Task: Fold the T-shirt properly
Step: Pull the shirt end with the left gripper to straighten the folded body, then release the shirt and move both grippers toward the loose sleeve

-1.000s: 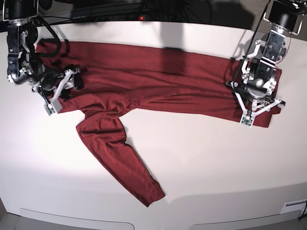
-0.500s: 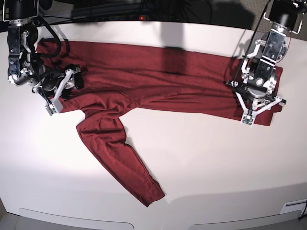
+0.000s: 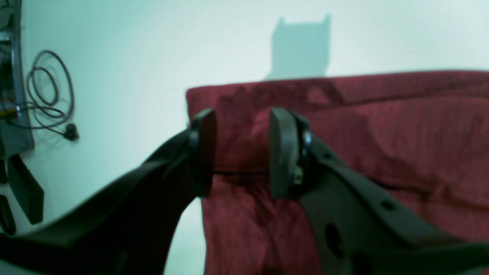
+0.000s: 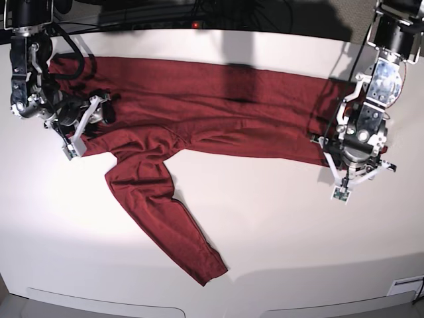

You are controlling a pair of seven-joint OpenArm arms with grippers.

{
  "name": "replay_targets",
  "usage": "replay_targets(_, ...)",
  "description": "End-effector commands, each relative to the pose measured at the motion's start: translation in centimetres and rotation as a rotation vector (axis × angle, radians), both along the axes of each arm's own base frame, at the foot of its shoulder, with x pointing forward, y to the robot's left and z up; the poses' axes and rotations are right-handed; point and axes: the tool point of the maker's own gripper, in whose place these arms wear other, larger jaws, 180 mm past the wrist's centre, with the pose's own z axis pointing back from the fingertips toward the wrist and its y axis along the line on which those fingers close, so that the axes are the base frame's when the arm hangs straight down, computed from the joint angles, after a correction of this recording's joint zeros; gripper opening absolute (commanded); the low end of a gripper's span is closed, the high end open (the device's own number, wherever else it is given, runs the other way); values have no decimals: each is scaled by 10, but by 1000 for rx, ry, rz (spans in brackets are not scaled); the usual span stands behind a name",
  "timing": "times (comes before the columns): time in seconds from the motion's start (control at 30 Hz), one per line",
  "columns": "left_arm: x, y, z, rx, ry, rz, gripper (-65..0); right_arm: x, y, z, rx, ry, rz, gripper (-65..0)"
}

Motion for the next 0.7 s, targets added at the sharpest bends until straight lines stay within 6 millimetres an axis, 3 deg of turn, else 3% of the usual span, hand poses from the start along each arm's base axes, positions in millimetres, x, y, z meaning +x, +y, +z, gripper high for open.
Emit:
replay_targets(0.0, 16, 4, 21, 12, -68, 0, -426, -7, -18, -4, -79, 42, -2, -286)
replay_targets(0.27, 34, 5, 42, 16, -106, 13, -426, -19, -52, -29, -150, 104, -76, -286)
replay_targets(0.43, 38, 5, 46, 16, -119, 11, -426, -7, -73, -17, -173, 90, -95, -286)
replay_targets(0.67, 42, 6, 51, 18, -149, -3, -426, -14, -94, -7, -206, 123, -93, -286)
